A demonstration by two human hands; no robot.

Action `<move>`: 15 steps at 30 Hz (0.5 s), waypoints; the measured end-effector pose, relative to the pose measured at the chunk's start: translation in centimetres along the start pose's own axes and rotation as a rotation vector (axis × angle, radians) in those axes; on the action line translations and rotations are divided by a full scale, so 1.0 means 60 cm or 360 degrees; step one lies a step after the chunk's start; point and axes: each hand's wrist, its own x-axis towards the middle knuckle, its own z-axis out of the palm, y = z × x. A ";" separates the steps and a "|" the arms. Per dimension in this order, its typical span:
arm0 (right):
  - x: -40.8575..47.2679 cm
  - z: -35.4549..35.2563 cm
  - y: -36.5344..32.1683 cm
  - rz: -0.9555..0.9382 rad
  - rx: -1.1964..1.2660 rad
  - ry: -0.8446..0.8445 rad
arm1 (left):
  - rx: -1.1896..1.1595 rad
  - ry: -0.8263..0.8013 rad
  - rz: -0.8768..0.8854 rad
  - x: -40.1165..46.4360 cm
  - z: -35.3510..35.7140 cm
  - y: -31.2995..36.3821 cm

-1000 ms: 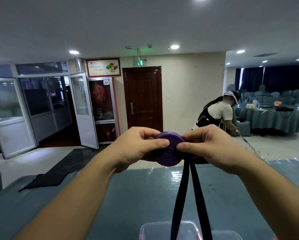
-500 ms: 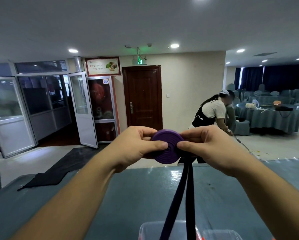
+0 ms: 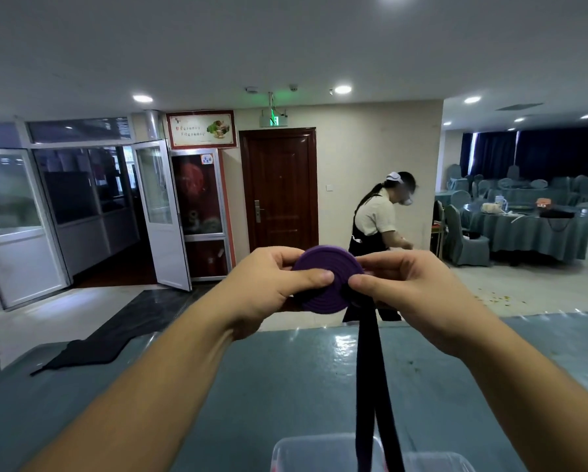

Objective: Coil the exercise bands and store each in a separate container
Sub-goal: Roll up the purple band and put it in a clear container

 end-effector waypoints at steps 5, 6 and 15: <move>-0.001 -0.007 0.005 -0.0026 -0.0040 0.0000 | -0.0023 0.0032 0.0031 0.004 0.005 -0.002; 0.000 -0.008 0.002 -0.0013 -0.0085 -0.0028 | 0.0096 0.0020 0.0051 0.004 0.004 0.001; -0.001 0.001 0.003 -0.0001 0.0084 0.0028 | -0.0111 0.0097 0.0124 0.007 0.010 -0.006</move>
